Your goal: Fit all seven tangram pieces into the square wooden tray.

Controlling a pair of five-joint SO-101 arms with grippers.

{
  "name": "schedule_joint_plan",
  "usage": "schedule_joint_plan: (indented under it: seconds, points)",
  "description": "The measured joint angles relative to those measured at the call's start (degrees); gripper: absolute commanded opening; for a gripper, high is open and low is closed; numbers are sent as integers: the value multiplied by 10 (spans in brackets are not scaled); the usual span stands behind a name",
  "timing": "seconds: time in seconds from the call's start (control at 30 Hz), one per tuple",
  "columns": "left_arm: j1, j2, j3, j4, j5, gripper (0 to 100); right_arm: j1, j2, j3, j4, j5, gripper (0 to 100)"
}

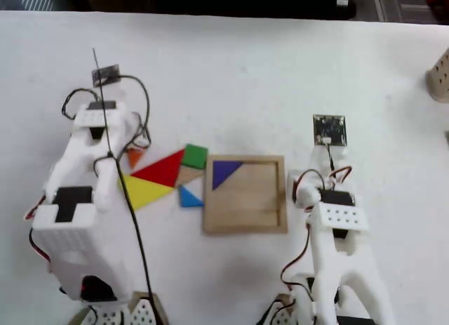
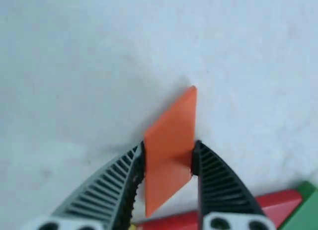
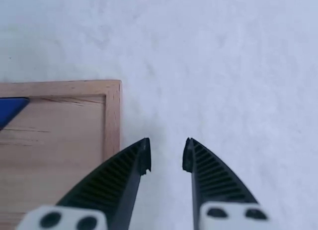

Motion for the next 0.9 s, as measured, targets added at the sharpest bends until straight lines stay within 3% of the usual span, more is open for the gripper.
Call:
schedule_joint_plan:
  seconds: [0.3, 0.67, 0.9]
  points:
    - [52, -16, -11, 1, -118, 153, 0, 0, 0, 0, 0, 119]
    - [107, -60, -11, 1, -125, 154, 0, 0, 0, 0, 0, 119]
    - [201, -85, -11, 18, -127, 154, 0, 0, 0, 0, 0, 119]
